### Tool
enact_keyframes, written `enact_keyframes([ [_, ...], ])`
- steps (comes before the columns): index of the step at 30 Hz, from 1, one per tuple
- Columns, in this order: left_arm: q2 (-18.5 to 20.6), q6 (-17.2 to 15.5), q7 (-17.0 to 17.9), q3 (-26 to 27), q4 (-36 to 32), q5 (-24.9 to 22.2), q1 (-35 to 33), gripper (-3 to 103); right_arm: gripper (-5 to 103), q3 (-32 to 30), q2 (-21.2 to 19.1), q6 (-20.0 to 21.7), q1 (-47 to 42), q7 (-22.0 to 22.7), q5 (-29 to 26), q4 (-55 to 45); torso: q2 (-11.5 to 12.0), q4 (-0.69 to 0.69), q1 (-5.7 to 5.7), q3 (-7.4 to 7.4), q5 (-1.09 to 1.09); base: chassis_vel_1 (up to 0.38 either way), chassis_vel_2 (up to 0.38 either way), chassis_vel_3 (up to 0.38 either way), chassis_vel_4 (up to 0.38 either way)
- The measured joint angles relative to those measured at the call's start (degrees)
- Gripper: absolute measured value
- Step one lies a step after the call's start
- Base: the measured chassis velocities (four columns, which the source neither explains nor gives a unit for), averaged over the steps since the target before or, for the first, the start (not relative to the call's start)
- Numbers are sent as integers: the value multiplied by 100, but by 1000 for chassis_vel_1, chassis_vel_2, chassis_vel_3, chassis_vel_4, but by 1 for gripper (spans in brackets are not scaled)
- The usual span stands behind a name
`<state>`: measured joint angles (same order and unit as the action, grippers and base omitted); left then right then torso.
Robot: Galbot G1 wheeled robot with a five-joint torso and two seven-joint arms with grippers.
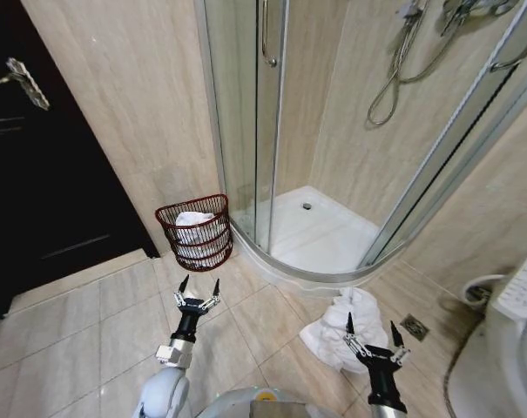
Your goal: Discard the used towel into the hamper.
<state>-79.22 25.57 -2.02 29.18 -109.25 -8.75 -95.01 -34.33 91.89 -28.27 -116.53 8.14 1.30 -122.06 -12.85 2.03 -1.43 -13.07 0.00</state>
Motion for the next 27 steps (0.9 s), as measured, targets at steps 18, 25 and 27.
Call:
enact_keyframes([
  [18,-19,2,7,-49,-12,120,-81,100,100,0,13,-58,-44,36,33,0,0,0,0,-1,0,-38,-30,40,32],
  [25,-26,16,3,-72,-31,123,-128,100,100,-15,4,-19,-57,125,64,-14,0,0,0,-1,1,-11,-29,6,38],
  [27,-32,26,3,-73,-30,123,-129,100,100,-18,4,-19,-52,128,63,-14,0,0,0,0,0,11,-59,-15,71],
])
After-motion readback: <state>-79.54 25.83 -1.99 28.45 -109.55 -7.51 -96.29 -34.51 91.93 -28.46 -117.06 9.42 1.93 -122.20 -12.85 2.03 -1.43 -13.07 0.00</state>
